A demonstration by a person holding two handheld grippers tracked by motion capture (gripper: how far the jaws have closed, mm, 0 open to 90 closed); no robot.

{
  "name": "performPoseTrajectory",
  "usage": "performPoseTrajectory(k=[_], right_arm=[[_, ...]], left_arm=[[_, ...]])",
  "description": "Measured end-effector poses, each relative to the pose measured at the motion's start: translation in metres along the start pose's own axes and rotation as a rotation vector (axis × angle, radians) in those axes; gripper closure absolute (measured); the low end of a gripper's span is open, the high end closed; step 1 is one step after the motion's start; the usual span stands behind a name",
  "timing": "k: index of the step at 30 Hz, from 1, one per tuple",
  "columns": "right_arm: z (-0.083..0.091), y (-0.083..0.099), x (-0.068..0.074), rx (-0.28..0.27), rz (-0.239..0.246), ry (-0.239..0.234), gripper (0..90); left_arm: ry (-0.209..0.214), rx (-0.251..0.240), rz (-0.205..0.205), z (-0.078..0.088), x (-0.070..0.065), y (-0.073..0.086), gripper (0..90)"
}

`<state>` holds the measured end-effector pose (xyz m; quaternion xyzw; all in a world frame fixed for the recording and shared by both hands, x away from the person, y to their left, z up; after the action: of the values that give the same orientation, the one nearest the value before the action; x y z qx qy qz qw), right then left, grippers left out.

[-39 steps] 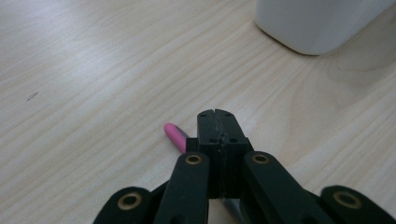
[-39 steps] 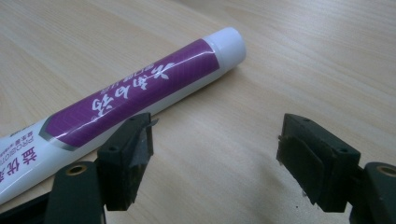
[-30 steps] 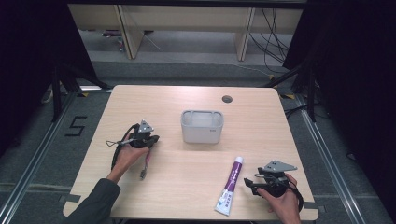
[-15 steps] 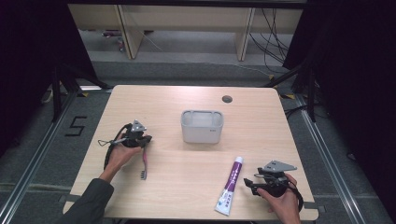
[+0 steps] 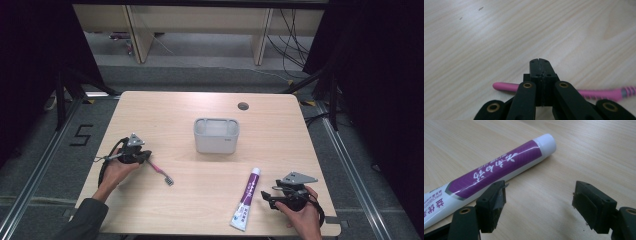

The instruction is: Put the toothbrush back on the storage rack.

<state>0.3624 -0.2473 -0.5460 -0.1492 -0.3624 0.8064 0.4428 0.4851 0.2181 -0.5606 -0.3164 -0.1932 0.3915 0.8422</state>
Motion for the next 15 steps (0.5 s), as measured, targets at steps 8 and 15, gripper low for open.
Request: performPoseTrajectory(k=[8,15], right_arm=[[-0.002,0.0,0.001,-0.004,0.002,-0.015,27.1],[-0.002,0.0,0.001,0.003,-0.007,-0.02,27.1]], left_arm=[[0.016,0.021,-0.011,0.017,-0.005,0.017,89.7],[0.036,0.019,-0.021,0.025,-0.015,0.026,89.7]])
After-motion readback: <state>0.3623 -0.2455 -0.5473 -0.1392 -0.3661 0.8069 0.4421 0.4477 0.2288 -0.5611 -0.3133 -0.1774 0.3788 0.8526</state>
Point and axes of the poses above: each handheld gripper's, and its own axes: z roughly backward along the jaws, y roughly out of its underside, x roughly to its left, the point moved 7 cm from there along -z, roughly forward along the jaws, and after that the axes turned 1 degree about -z, right-handed, at the moved point
